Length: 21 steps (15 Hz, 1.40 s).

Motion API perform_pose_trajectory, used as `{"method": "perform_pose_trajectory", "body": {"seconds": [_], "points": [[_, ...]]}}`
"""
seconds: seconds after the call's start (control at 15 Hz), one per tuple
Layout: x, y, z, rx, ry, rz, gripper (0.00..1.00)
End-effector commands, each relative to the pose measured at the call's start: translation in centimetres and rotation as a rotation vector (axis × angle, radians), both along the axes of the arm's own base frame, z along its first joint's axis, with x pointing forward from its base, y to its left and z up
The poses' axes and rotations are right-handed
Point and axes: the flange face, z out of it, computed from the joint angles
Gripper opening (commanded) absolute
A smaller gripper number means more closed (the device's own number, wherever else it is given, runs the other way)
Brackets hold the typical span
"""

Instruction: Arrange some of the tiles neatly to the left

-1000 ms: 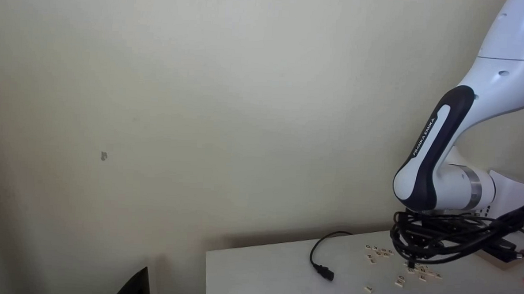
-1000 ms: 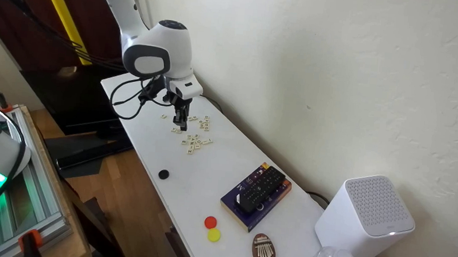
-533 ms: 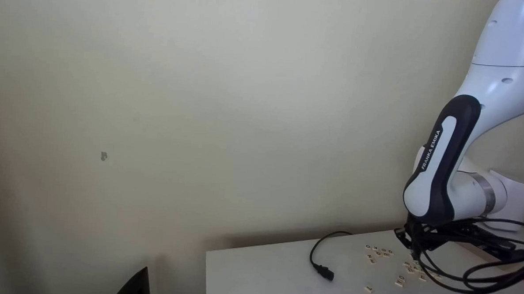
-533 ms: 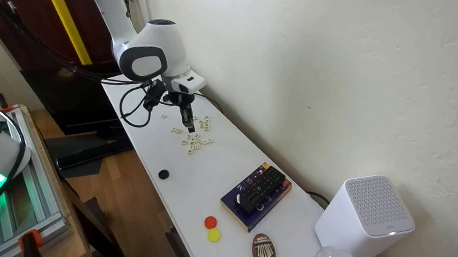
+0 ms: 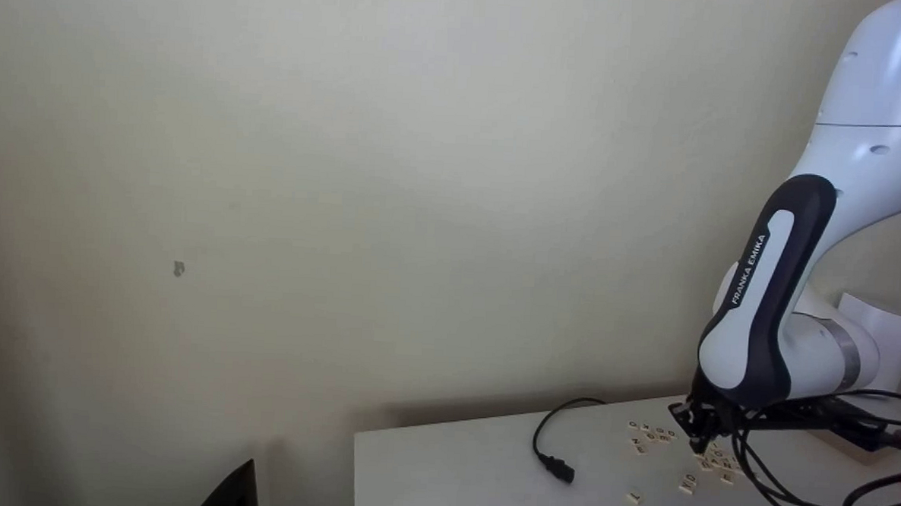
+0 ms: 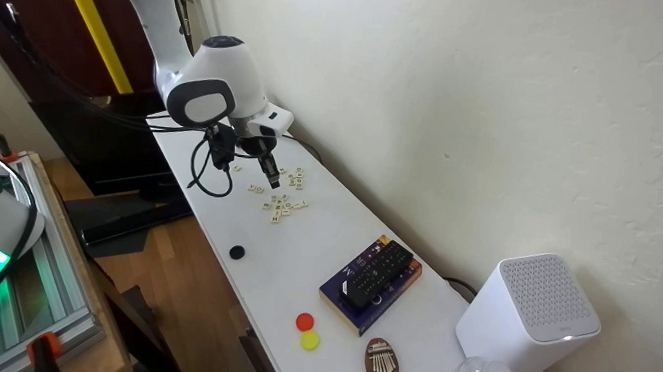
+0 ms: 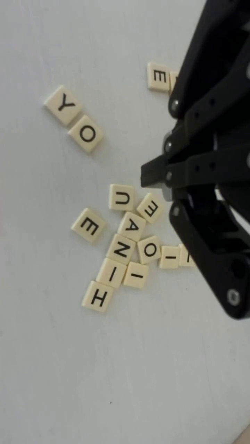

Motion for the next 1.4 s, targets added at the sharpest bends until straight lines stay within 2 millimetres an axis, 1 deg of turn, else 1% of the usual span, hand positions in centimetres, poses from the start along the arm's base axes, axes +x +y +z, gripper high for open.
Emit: {"method": "perform_pose_trajectory", "body": {"seconds": [0.0,0.27,0.87,1.33], "points": [[-0.8,-0.7,-0.4,0.015,0.011,0.077,0.0],[-1.0,-1.7,-1.0,0.006,0.029,0.133,0.0],[-1.1,-1.1,-2.5,0.002,0.052,0.209,0.0],[-0.7,-1.2,-2.7,0.046,0.073,0.099,0.0]]}}
